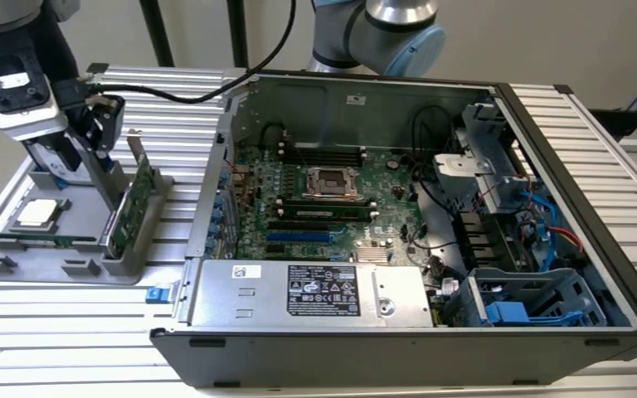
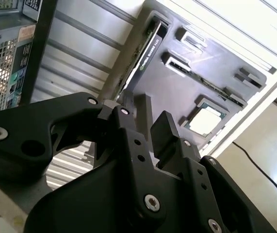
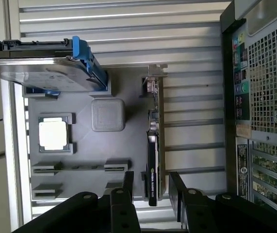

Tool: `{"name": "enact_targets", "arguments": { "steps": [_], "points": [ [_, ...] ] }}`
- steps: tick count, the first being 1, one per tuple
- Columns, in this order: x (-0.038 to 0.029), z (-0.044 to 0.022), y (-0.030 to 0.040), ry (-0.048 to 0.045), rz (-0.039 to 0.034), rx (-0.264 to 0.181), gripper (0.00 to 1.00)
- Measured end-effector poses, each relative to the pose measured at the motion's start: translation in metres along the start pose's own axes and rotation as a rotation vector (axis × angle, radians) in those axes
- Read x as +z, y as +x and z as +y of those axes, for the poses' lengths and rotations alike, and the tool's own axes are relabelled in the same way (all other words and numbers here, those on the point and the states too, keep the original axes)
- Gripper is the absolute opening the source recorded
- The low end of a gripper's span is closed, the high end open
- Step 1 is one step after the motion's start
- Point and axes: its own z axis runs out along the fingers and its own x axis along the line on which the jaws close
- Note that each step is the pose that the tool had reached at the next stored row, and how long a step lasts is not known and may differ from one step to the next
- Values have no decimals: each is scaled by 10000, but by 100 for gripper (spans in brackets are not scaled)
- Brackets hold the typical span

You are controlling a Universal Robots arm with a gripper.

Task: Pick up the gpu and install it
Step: 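Pick up the gpu and move the gpu toward the slot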

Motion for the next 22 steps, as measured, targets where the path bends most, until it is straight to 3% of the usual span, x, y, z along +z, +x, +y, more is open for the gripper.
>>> {"name": "enact_targets", "arguments": {
  "steps": [22],
  "points": [
    [95,-12,-14,-1,0,0,100]
  ]
}}
